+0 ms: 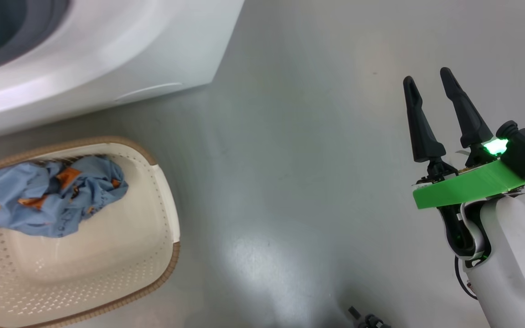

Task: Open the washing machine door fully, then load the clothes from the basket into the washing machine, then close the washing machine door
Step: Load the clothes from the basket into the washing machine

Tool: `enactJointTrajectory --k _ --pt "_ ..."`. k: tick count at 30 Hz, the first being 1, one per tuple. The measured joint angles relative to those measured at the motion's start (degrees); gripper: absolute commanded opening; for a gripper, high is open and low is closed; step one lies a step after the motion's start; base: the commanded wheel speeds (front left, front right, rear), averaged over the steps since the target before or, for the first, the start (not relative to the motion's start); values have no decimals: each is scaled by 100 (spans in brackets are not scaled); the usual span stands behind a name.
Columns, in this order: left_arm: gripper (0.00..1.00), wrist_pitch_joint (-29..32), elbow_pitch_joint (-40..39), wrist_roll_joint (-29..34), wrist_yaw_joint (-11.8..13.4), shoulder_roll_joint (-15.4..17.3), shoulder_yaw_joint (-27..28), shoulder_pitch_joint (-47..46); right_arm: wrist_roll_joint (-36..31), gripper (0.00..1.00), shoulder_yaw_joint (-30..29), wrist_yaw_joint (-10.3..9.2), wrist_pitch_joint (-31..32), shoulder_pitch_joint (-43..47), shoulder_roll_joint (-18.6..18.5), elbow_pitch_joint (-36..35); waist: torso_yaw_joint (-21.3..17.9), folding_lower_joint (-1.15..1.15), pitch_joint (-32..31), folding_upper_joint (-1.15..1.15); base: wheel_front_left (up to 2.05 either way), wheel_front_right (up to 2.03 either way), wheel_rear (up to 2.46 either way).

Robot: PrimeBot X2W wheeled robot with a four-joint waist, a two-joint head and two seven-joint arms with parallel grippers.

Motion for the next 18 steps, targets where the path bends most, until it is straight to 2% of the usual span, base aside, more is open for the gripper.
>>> enactJointTrajectory --k 7,14,18 --pt "100 -692 -365 -287 0 -5 -238 771 1 100 92 0 0 0 -26 80 112 -1 -287 0 0 0 0" --pt "100 -1690 -727 -510 0 22 -392 1744 10 100 144 0 0 35 -102 188 215 -1 -711 0 0 0 0" --pt "100 -2387 -853 -616 0 -114 -390 2200 27 100 169 0 0 93 -146 245 308 -1 -982 0 0 0 0"
